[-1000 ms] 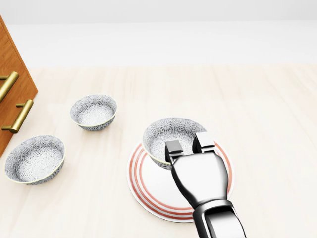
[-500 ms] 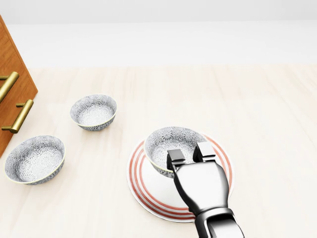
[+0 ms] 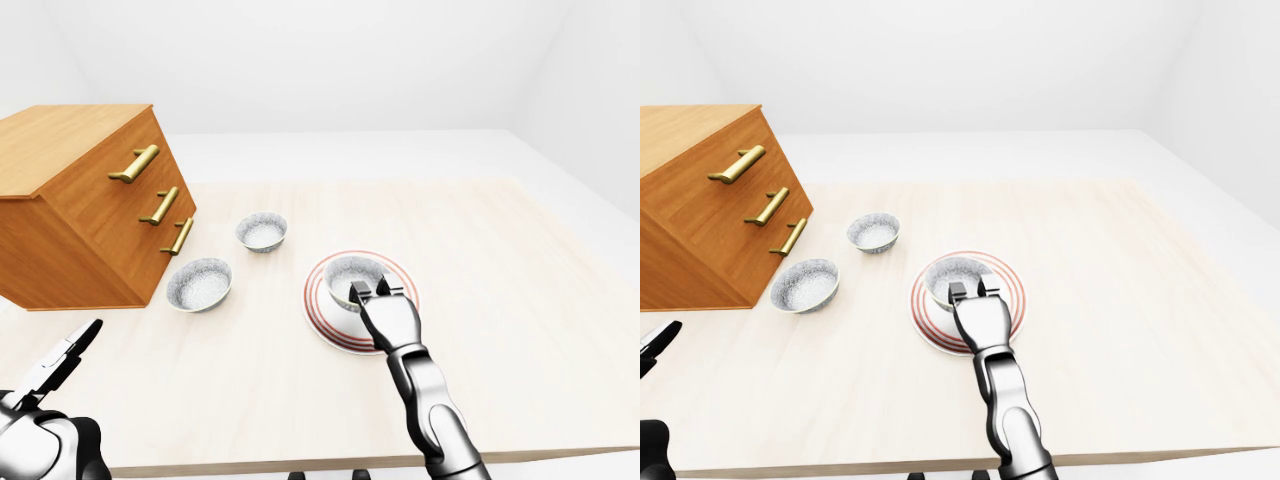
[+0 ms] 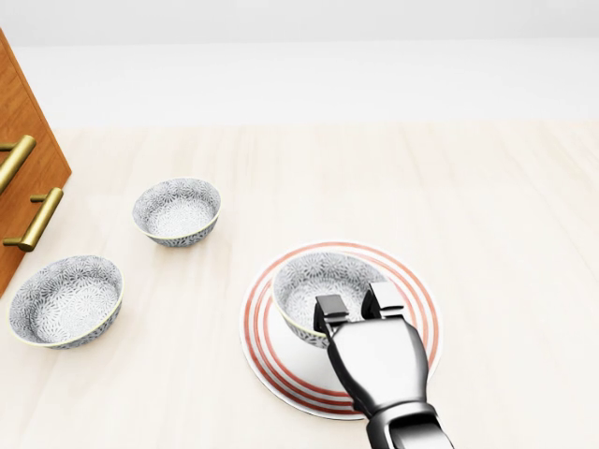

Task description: Put the bowl at the front on the plate.

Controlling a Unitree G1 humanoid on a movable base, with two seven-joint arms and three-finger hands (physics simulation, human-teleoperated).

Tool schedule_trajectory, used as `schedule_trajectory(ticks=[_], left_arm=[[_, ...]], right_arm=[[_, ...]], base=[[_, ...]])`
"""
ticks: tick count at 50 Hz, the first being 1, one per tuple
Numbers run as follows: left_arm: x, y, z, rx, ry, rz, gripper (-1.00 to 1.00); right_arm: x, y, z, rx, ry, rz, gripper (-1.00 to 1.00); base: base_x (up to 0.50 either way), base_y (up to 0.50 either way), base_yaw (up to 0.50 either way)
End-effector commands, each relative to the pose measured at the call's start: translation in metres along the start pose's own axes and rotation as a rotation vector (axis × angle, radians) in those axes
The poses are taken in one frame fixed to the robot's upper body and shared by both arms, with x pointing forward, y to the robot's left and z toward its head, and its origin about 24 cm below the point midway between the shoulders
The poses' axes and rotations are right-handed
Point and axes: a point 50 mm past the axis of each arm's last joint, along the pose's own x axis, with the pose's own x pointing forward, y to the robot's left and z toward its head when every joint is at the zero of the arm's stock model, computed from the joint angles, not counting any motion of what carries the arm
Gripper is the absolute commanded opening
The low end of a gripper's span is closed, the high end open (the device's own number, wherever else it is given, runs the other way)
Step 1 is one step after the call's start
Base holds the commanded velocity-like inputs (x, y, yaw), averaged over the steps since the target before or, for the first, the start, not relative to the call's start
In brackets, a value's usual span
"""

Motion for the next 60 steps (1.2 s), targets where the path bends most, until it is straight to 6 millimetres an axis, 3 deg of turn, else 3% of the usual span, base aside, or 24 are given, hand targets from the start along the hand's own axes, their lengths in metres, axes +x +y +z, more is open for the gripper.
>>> schedule_trajectory(ticks=[1,7,8,32,50,60], left_arm=[[0.000,0.000,-0.001,0.002,0.005,0.000,1.00],[0.000,0.000,-0.001,0.003,0.002,-0.002,1.00],[0.000,0.000,-0.001,0.004,0.002,-0.001,1.00],[0.000,-0.001,-0.005,0.010,0.019,0.000,1.00],[0.000,0.000,-0.001,0.010,0.002,-0.004,1.00],[-0.001,0.000,-0.002,0.020,0.002,-0.007,1.00]], right_arm=[[-0.001,-0.001,-0.003,-0.078,0.012,-0.024,-1.00],[-0.001,0.001,-0.004,-0.084,0.016,-0.015,-1.00],[-0.001,0.001,-0.004,-0.089,0.016,-0.013,0.97],[-0.007,-0.032,-0.004,-0.139,0.038,-0.072,1.00],[-0.022,-0.108,0.008,-0.218,0.121,-0.199,1.00],[-0.036,-0.160,0.010,-0.211,0.207,-0.312,1.00]], base=[[0.00,0.00,0.00],[0.00,0.00,0.00],[0.00,0.00,0.00],[0.00,0.00,0.00],[0.00,0.00,0.00],[0.00,0.00,0.00]])
